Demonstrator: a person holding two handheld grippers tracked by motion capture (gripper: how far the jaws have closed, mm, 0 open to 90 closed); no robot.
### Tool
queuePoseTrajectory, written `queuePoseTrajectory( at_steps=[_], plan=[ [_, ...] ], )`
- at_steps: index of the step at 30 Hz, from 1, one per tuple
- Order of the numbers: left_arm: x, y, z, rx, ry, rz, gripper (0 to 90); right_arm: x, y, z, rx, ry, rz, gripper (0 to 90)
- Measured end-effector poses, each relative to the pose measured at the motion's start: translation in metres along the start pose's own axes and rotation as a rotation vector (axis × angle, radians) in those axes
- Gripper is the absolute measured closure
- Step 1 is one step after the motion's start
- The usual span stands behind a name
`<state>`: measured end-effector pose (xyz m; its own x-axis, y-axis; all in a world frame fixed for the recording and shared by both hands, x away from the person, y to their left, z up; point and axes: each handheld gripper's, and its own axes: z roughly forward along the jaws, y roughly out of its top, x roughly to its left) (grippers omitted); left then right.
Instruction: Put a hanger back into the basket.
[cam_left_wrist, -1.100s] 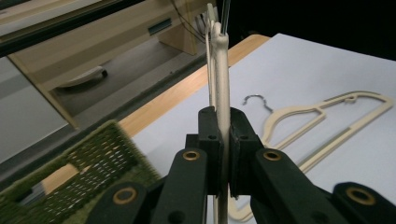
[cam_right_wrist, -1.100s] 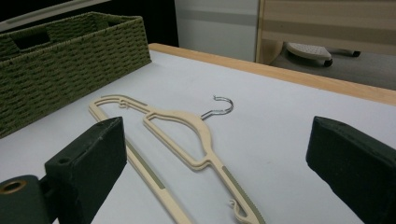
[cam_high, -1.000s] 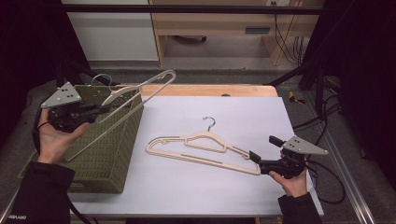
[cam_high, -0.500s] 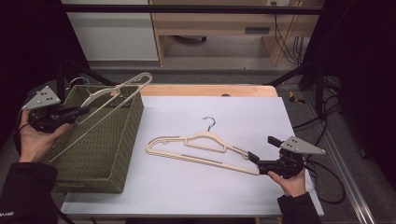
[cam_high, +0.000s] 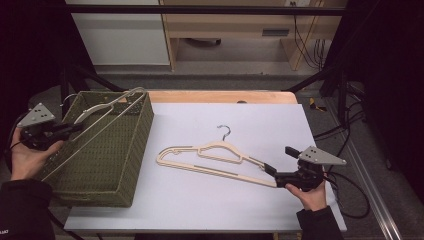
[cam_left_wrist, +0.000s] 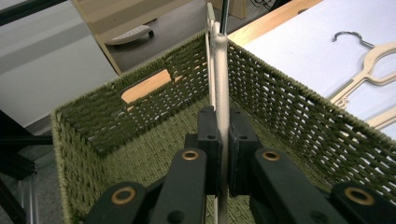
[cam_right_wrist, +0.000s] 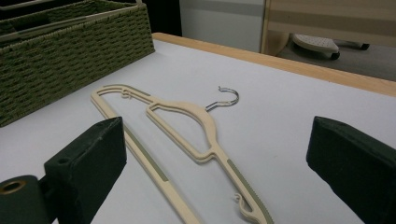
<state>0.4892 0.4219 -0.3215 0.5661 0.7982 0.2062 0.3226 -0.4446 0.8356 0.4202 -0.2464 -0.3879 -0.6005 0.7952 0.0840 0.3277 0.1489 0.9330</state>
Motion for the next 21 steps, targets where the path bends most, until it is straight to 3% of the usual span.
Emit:
queuePoseTrajectory(
  at_steps=[2,5,10,14,18,21],
  plan=[
    [-0.001,-0.003,0.001,0.006,0.001,-0.001,85.5,0.0,0.0,0.0,0.001,0.001,-0.001,5.4],
    [-0.004,-0.017,0.009,0.061,0.015,0.005,85.6,0.001,0.0,0.001,0.006,0.002,-0.001,5.4],
    [-0.01,-0.032,0.017,0.077,0.023,-0.007,85.6,0.001,0.0,0.001,0.007,0.001,-0.002,5.5],
    [-0.019,-0.044,0.027,0.1,0.033,0.006,85.5,0.0,-0.001,0.001,0.009,0.003,-0.009,5.5],
    [-0.027,-0.05,0.035,0.118,0.009,0.013,85.5,0.001,-0.001,0.003,0.011,0.004,-0.009,5.5],
    [-0.031,-0.052,0.038,0.159,-0.027,0.011,84.7,0.002,-0.001,0.003,0.014,0.01,-0.009,5.6]
  ],
)
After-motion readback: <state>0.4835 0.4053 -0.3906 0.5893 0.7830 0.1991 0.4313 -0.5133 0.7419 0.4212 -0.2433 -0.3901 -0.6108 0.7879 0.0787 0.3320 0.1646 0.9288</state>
